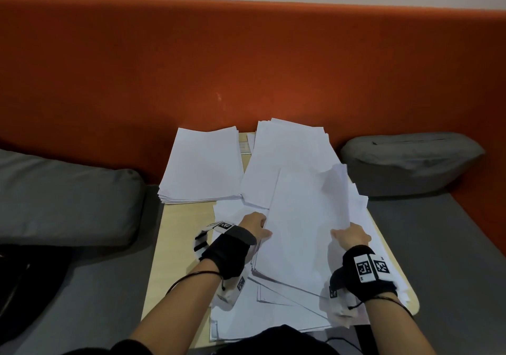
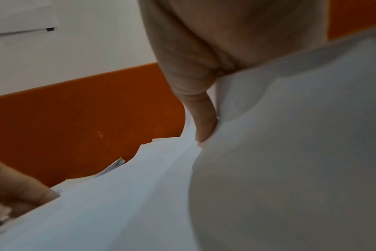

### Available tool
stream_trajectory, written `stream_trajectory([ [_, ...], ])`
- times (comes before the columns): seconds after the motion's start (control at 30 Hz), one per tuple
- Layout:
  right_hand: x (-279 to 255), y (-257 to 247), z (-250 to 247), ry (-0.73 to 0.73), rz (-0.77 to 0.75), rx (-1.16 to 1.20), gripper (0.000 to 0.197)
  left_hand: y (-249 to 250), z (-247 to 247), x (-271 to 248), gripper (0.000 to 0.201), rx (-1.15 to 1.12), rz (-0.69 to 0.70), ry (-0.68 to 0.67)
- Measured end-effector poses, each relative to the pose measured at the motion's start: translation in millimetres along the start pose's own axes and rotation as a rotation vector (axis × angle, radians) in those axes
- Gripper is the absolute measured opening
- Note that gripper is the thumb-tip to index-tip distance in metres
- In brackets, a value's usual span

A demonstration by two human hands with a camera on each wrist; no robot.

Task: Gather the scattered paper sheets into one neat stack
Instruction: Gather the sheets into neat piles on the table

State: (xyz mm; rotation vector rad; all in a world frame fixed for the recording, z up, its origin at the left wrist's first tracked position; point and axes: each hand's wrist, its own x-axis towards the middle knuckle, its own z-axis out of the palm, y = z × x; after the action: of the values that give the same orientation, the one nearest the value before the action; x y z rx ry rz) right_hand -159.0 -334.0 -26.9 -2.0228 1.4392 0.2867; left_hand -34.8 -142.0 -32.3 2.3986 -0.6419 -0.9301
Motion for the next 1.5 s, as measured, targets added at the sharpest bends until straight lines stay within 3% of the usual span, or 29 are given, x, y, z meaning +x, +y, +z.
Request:
stream_trajectory([
  [0.1, -0.6, 0.7, 2.7, 0.021, 0.021, 0.019, 0.037, 0.3, 0.0, -2.5, 0.039, -0.013, -0.02, -0.001],
  [0.2, -3.8, -1.4, 1.9, 0.048, 0.077, -0.004, 0.038, 3.9, -2.6, -7.4, 0.011, -0.061, -0.034, -0.009],
  [0.27, -2.3, -0.6, -1.1, 0.039, 0.083, -0.008, 0.039, 2.5, -0.9, -6.3, 0.043, -0.072, -0.049, -0.001],
  [0.33, -2.0, 0.5, -3.7, 0.042, 0.079, -0.009, 0.039, 5.0, -1.6, -8.0, 0.053, -0.089, -0.057, 0.01],
  [0.83, -10.5, -7.8, 2.9, 0.108, -0.057, 0.002, 0.032, 20.1, -5.2, -13.4, 0.053, -0.014, 0.019, 0.078],
  [1.5, -9.8, -8.3, 7.5, 0.109, -0.049, 0.011, 0.031, 22.8, -4.0, -24.0, 0.054, -0.01, 0.02, 0.069],
])
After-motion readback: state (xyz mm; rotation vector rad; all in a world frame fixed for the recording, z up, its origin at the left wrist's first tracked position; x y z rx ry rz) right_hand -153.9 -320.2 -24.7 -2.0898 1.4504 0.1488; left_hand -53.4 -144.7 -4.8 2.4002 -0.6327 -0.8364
